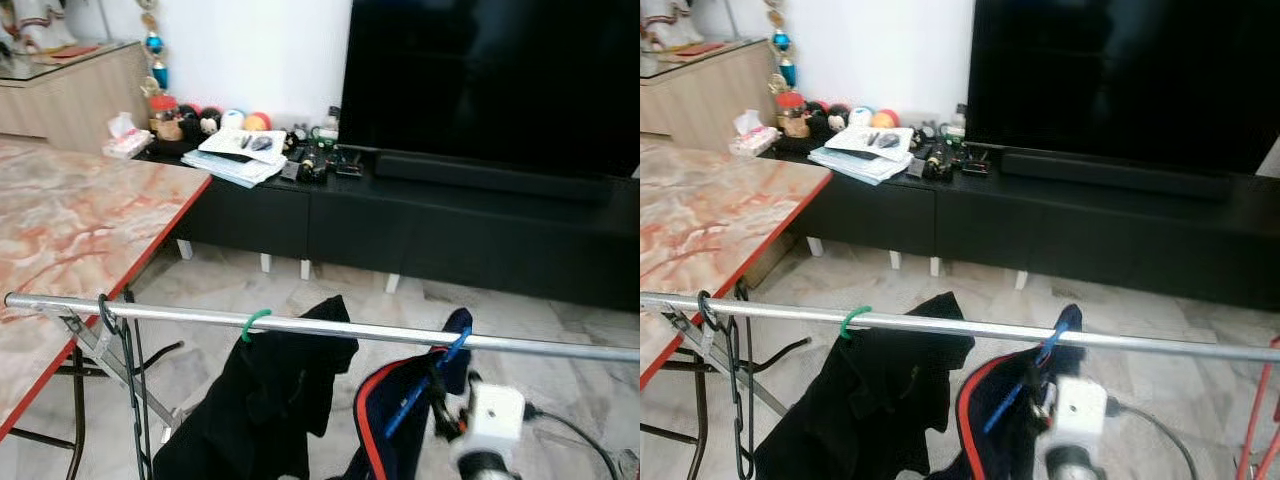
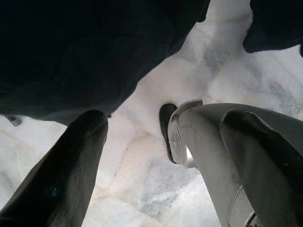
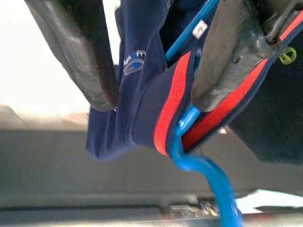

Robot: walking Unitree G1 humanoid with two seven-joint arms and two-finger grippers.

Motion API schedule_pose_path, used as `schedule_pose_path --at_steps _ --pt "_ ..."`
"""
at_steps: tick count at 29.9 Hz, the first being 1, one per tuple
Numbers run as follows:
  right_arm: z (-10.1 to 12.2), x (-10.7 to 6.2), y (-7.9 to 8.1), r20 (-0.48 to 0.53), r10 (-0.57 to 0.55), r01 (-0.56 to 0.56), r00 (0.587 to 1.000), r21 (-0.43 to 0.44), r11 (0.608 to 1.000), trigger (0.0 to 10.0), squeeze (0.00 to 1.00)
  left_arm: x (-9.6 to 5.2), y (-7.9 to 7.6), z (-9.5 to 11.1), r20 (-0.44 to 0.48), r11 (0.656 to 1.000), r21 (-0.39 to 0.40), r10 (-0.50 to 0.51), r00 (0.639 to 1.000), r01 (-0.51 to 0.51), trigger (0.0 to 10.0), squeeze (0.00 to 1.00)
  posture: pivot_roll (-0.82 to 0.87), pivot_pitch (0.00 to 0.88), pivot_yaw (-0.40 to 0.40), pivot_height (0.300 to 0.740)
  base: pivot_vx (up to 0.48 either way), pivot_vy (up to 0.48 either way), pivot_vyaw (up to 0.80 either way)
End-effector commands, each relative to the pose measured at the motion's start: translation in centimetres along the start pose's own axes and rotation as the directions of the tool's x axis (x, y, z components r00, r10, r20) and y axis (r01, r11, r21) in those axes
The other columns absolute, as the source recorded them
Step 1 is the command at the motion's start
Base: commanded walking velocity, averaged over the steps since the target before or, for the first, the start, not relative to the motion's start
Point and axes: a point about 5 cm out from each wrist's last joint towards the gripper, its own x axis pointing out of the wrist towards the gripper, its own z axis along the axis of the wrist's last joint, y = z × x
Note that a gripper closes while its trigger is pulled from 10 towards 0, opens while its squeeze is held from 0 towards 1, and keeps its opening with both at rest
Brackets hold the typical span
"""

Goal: Hang hanger

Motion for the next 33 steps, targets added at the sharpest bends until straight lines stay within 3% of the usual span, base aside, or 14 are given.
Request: schedule_pose_path --at_steps 1,10,13,20,25,33 --pt "1.3 0.0 0.3 0.039 0.031 -0.031 0.999 -0.01 0.999 10.0 0.0 -0.3 -0.6 -1.6 -0.068 0.999 0.012 -0.031 0.997 0.032 10.0 0.0 0.15 0.0 -0.036 0.74 0.0 0.0 0.0" --pt "2.1 -0.3 0.3 0.033 0.109 -0.107 0.994 -0.042 0.993 10.0 0.0 -0.3 -0.5 -1.4 -0.066 0.999 0.014 -0.031 0.997 0.032 10.0 0.0 0.15 0.0 -0.034 0.74 0.0 0.0 0.0" --pt "1.2 0.0 1.8 -0.044 0.307 -0.308 0.951 -0.014 0.951 10.0 0.0 -0.2 -0.5 -1.3 -0.065 0.999 0.017 -0.035 0.997 0.036 10.0 0.0 0.15 0.0 -0.03 0.74 0.0 0.0 0.0" --pt "0.6 0.9 3.0 -0.097 0.411 -0.415 0.906 -0.018 0.91 10.0 0.0 -0.2 -0.5 -1.2 -0.061 0.999 0.015 -0.034 0.998 0.035 10.0 0.0 0.16 0.0 -0.035 0.74 0.0 0.0 0.0" --pt "0.4 2.4 2.0 -0.092 0.307 -0.312 0.947 -0.043 0.949 10.0 0.0 -0.2 -0.4 -1.2 -0.059 1.0 0.011 -0.028 0.998 0.029 10.0 0.0 0.17 0.0 -0.036 0.74 0.0 0.0 0.0" --pt "0.4 2.1 1.0 -0.069 0.174 -0.177 0.982 -0.034 0.984 10.0 0.0 -0.2 -0.3 -1.2 -0.065 0.999 0.016 -0.028 0.998 0.029 10.0 0.0 0.17 0.0 -0.033 0.74 0.0 0.0 0.0"
